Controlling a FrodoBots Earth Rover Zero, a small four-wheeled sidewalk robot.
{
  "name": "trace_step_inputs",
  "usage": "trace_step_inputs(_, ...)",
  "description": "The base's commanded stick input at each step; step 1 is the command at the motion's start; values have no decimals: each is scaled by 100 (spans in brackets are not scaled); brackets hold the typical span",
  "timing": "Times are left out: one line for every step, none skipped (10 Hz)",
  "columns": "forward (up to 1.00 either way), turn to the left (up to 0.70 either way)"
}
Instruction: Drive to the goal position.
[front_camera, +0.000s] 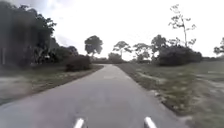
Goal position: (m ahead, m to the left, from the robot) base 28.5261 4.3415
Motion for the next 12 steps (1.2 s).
trace_step_inputs(85,0)
trace_step_inputs(85,0)
trace_step_inputs(85,0)
trace_step_inputs(85,0)
trace_step_inputs(85,0)
trace_step_inputs(85,0)
trace_step_inputs(85,0)
trace_step_inputs(85,0)
trace_step_inputs(85,0)
trace_step_inputs(85,0)
trace_step_inputs(85,0)
trace_step_inputs(85,0)
